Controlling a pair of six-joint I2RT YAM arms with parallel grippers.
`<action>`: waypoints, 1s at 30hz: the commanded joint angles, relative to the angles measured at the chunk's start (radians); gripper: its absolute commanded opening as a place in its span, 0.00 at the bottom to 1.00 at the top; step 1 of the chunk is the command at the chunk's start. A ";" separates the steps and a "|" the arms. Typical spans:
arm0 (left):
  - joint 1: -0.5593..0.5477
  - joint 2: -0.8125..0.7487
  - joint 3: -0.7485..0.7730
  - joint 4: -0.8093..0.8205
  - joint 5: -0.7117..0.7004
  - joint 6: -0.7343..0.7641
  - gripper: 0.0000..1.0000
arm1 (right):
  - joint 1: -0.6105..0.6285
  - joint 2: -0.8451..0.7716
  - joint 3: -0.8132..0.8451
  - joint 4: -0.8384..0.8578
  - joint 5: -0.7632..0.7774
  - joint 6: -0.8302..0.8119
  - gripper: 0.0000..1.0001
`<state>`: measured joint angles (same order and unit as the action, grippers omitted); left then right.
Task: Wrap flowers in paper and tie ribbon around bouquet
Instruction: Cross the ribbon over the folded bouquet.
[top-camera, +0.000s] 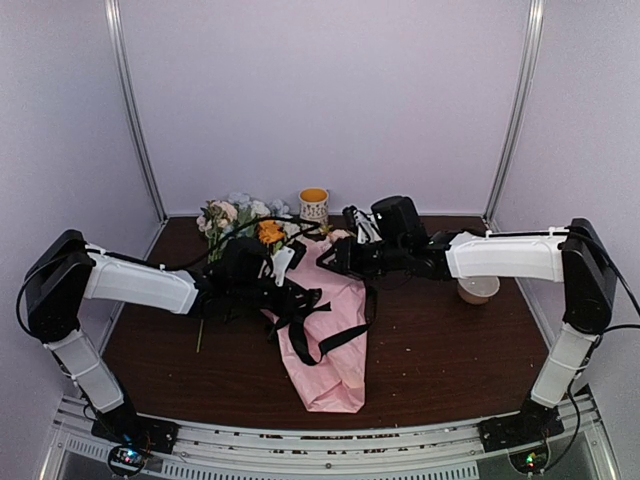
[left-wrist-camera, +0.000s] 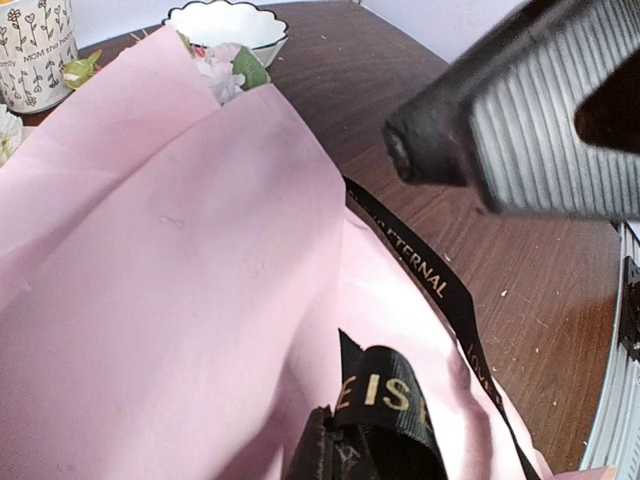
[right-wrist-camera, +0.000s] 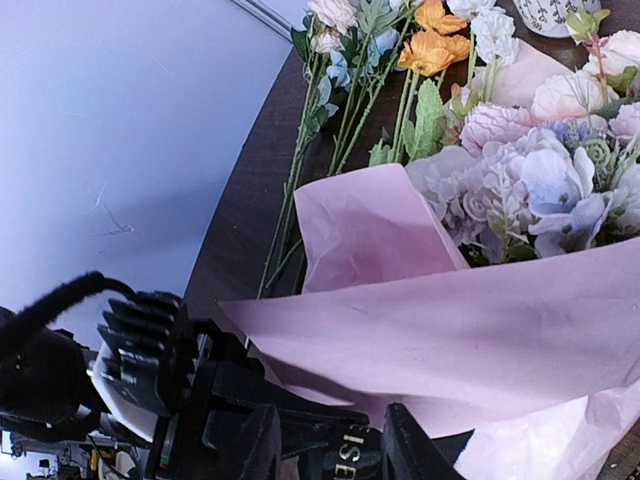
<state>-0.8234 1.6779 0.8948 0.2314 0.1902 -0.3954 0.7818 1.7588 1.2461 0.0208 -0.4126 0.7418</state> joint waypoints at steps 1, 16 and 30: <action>0.011 0.002 0.003 0.066 0.016 -0.020 0.00 | 0.008 -0.007 -0.083 0.046 -0.066 0.002 0.35; 0.028 0.001 -0.011 0.114 0.070 -0.055 0.00 | 0.045 0.050 -0.086 0.097 -0.155 -0.011 0.35; 0.054 -0.016 -0.024 0.104 0.129 -0.041 0.23 | 0.037 0.045 -0.076 0.012 -0.103 -0.055 0.00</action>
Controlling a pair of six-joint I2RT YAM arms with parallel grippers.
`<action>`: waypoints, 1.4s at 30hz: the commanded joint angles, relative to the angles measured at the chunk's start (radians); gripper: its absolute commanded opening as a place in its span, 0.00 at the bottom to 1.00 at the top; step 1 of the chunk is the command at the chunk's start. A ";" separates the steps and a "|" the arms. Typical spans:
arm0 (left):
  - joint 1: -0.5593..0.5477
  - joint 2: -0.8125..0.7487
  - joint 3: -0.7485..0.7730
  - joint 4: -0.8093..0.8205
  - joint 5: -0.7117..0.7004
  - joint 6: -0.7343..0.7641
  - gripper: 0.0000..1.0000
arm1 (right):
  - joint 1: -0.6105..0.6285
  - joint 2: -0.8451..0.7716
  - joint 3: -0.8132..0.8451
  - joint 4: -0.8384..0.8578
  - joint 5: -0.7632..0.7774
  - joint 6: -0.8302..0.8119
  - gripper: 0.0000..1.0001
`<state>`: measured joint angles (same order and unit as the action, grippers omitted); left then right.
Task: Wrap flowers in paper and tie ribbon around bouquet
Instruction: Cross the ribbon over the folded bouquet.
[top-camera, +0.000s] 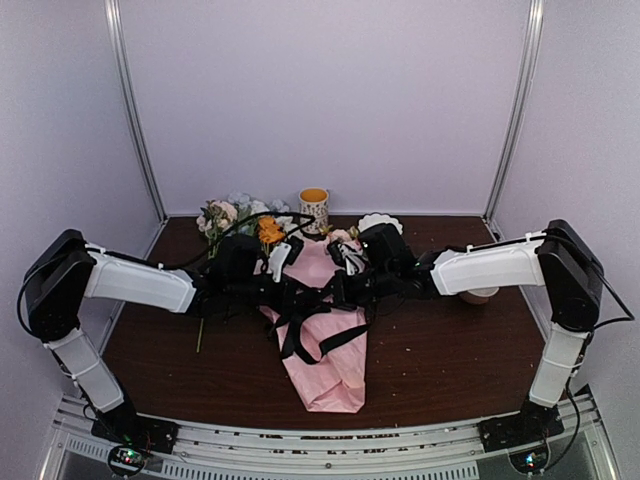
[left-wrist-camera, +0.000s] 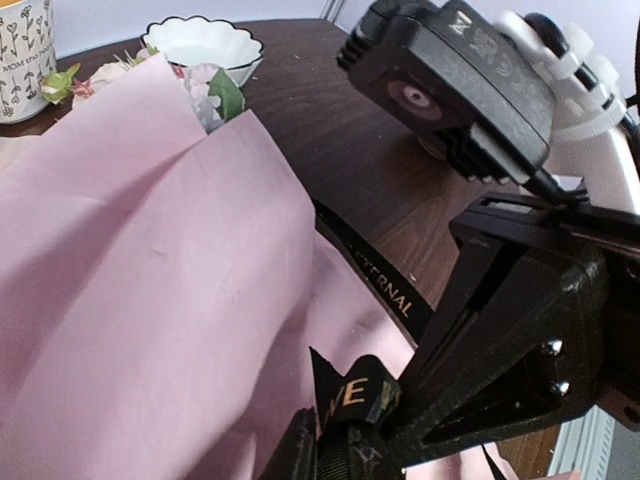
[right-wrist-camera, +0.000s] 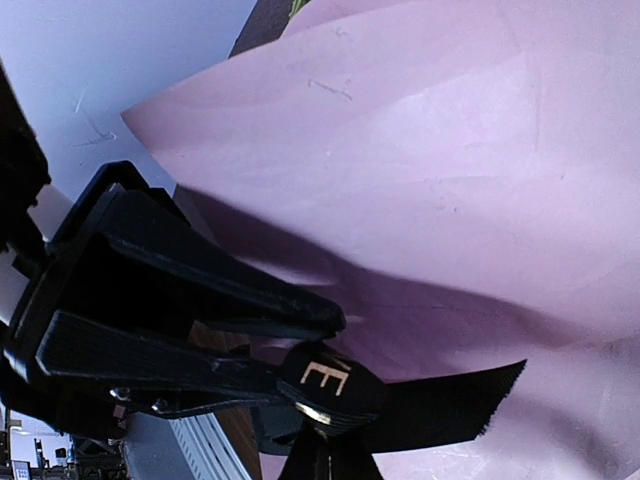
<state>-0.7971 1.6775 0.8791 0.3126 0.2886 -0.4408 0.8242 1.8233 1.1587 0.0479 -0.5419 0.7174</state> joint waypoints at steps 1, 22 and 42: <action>0.042 -0.010 -0.007 0.018 0.038 -0.003 0.27 | -0.006 -0.028 0.008 -0.019 0.023 -0.038 0.00; 0.111 0.140 0.072 -0.185 -0.002 0.011 0.36 | -0.019 -0.214 -0.058 -0.369 -0.060 -0.324 0.00; 0.101 0.027 0.079 -0.255 0.091 0.109 0.67 | -0.115 0.114 0.078 -0.404 0.082 -0.304 0.00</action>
<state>-0.6930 1.7569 0.9409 0.0795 0.3294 -0.3725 0.7048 1.9041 1.1893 -0.3481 -0.4965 0.4175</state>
